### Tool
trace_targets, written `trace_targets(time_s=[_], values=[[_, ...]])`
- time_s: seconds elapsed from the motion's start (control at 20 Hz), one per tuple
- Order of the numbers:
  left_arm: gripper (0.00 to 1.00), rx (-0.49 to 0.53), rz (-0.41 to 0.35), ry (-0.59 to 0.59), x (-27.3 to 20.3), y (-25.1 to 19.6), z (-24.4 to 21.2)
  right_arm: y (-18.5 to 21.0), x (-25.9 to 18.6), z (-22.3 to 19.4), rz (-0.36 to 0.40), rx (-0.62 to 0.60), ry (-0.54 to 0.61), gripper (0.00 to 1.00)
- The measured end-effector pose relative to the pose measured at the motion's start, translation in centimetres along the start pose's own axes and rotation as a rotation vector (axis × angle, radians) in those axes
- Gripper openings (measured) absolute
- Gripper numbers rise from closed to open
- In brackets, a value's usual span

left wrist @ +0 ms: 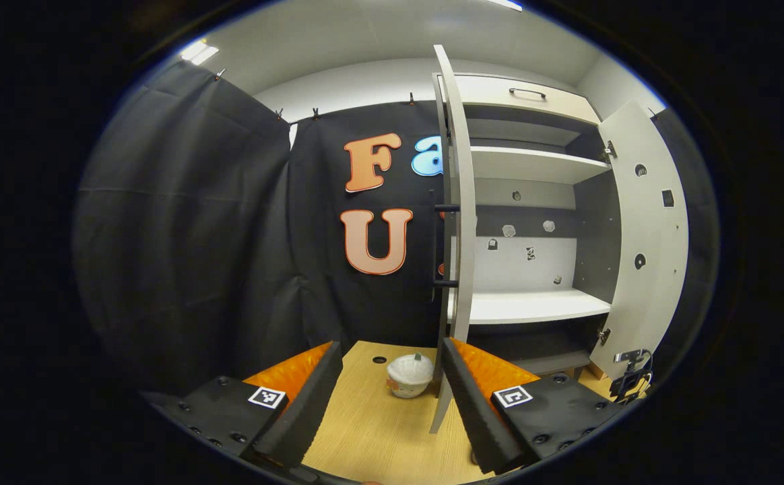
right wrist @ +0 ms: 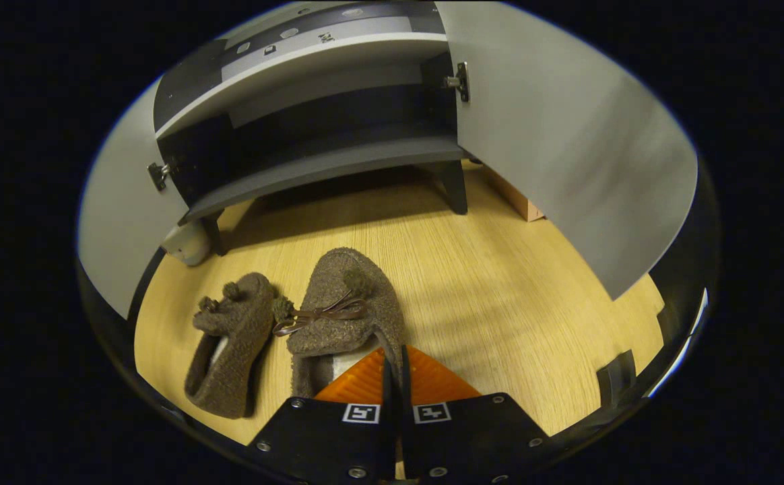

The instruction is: Grab one shoe with the right hand and put it into the shoe cabinet, grab the other shoe with the left hand and put it into the shoe cabinet; then close the right door with the right hand and the left door with the left hand.

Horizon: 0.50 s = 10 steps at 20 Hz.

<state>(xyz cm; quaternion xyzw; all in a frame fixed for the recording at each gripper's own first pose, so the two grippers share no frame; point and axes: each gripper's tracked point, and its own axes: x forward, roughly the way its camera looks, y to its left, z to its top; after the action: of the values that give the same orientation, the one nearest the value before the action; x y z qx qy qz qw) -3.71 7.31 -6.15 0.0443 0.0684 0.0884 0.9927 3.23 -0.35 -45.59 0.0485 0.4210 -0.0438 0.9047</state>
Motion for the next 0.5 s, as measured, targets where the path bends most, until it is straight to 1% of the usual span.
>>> trace_targets(time_s=[0.05,0.15,0.2,0.45,0.5], values=[[0.96,-0.003,-0.008,-0.003,0.1,-0.3,0.1,0.9,-1.0,1.5,0.007,-0.002,-0.018,0.04],[0.99,-0.01,-0.025,-0.012,0.4,-0.8,0.4,2.4,-2.7,4.7,0.016,-0.006,-0.06,0.04],[0.96,-0.013,-0.033,-0.018,0.6,-1.0,0.6,3.0,-3.6,6.5,0.025,-0.004,-0.085,0.04],[0.96,-0.018,-0.055,-0.042,1.3,-1.4,1.1,6.1,-6.9,16.4,0.062,0.016,-0.186,0.04],[0.99,-0.018,-0.057,-0.043,1.4,-1.3,1.1,6.7,-7.3,18.6,0.068,0.011,-0.213,0.04]])
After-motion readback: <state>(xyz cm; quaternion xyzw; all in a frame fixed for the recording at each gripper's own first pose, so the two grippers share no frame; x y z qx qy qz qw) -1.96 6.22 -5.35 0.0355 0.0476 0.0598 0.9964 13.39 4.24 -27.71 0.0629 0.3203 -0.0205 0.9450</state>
